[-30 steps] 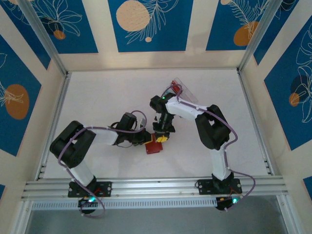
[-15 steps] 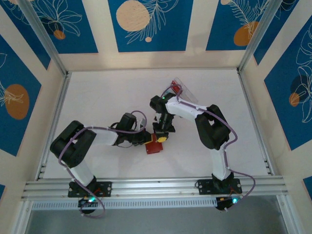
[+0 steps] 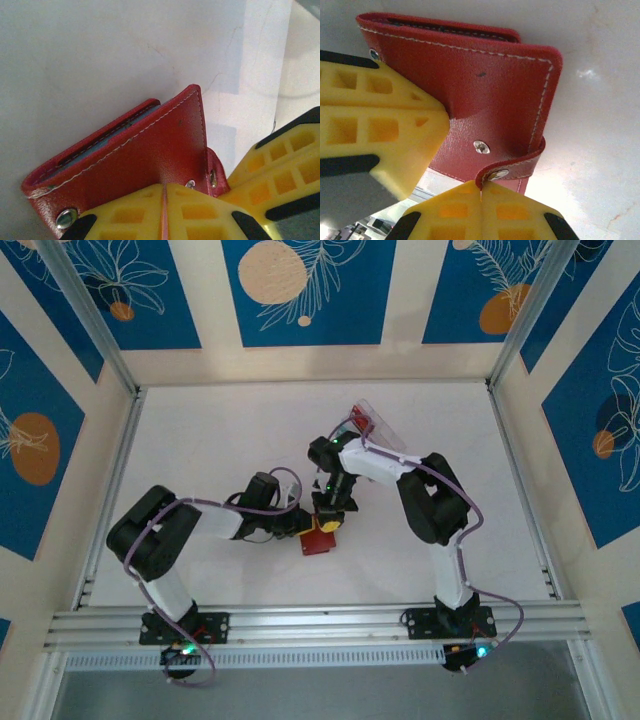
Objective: Put the credit cards into the card holder
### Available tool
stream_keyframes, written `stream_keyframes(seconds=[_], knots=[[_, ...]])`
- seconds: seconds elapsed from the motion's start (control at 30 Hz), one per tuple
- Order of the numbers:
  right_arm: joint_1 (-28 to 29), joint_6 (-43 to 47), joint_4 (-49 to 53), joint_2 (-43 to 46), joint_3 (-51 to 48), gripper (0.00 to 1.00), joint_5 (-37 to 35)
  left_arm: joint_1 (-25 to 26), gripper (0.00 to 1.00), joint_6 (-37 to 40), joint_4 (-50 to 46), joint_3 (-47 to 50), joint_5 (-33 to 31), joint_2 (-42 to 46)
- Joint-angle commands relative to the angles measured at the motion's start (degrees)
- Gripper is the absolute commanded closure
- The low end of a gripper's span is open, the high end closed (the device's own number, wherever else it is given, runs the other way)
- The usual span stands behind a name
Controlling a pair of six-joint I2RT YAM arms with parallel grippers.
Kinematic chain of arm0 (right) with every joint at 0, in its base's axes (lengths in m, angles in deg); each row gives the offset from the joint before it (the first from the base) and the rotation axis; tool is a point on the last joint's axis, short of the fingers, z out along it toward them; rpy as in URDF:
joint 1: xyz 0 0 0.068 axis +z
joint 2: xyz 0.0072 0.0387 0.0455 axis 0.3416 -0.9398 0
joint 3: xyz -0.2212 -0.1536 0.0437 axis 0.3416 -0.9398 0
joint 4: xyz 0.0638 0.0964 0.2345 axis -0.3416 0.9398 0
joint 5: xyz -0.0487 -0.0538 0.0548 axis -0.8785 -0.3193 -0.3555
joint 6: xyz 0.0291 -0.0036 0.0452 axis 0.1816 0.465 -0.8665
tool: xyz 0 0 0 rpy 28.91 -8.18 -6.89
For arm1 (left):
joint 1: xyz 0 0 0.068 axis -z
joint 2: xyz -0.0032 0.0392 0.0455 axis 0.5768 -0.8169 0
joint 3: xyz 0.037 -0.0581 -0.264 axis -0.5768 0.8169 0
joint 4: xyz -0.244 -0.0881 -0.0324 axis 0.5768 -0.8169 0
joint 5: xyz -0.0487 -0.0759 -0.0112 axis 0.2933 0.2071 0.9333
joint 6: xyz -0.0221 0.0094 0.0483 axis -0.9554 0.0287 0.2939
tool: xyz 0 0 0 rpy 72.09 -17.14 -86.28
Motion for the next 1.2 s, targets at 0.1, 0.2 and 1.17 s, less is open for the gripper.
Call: stream_keyframes(seconds=[0.1, 0.2, 1.17], knots=[[0.11, 1.56, -1.70, -1.52, -0.11, 1.00, 6.14, 0.19, 0.90, -0.10, -2.80, 1.97, -1.40, -2.93], [-0.15, 1.54, -2.52, -1.37, -0.74, 1.00, 7.60, 0.20, 0.89, -0.26, -2.41, 1.98, -1.02, -2.94], [-6.41, 6.04, -4.58, 2.18, -5.87, 1.00, 19.47, -6.13, 0.79, 4.20, -8.28, 5.06, -1.08, 4.62]])
